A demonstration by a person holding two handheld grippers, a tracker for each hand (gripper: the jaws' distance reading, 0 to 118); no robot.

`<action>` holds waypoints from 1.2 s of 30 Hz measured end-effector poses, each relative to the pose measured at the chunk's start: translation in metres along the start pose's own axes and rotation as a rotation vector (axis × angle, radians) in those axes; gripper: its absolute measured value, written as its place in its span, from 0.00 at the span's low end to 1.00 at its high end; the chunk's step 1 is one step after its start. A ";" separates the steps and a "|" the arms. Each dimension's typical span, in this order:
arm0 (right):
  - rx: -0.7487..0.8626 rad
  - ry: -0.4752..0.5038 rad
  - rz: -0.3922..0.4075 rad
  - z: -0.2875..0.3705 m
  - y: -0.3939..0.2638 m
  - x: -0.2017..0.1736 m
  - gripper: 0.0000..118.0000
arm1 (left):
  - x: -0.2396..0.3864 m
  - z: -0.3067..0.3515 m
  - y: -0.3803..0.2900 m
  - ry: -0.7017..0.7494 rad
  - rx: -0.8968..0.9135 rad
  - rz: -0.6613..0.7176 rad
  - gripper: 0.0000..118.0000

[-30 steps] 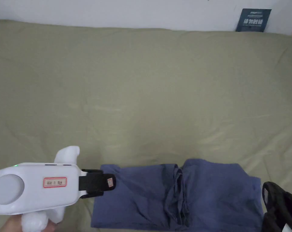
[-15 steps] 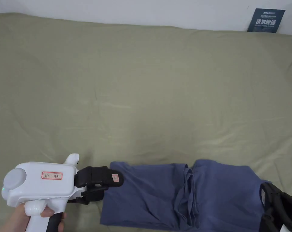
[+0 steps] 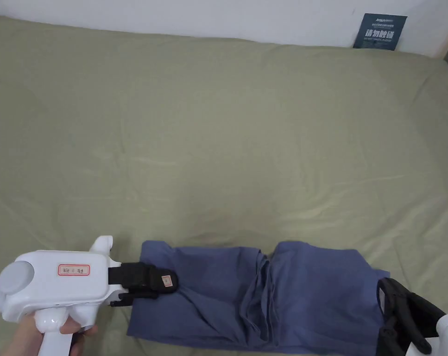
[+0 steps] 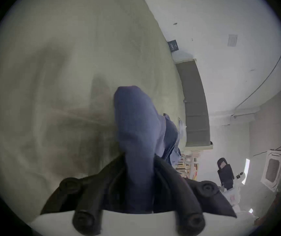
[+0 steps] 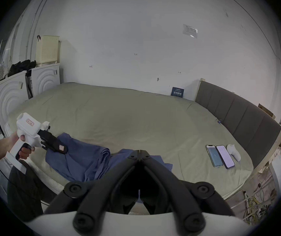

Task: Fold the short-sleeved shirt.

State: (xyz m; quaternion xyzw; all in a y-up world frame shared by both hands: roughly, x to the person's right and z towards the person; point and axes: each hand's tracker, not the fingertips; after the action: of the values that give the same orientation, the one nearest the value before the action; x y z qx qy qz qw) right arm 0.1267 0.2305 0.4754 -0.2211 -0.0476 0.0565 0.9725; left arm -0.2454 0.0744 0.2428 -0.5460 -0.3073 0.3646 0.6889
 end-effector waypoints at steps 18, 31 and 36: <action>0.063 0.044 -0.038 0.006 0.004 0.000 0.00 | 0.117 0.107 -0.021 0.357 0.172 -0.173 0.09; 0.028 -0.028 -0.079 0.011 -0.009 0.032 0.00 | 0.166 -0.098 -0.038 0.507 -0.076 -0.384 0.11; -0.001 -0.064 -0.101 0.011 -0.014 0.046 0.00 | 0.148 -0.137 -0.045 0.451 -0.069 -0.325 1.00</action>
State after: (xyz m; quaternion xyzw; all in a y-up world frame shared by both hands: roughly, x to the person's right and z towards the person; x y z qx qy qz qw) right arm 0.1717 0.2288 0.4941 -0.2171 -0.0897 0.0143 0.9719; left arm -0.0451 0.1196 0.2616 -0.5801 -0.2421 0.1078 0.7702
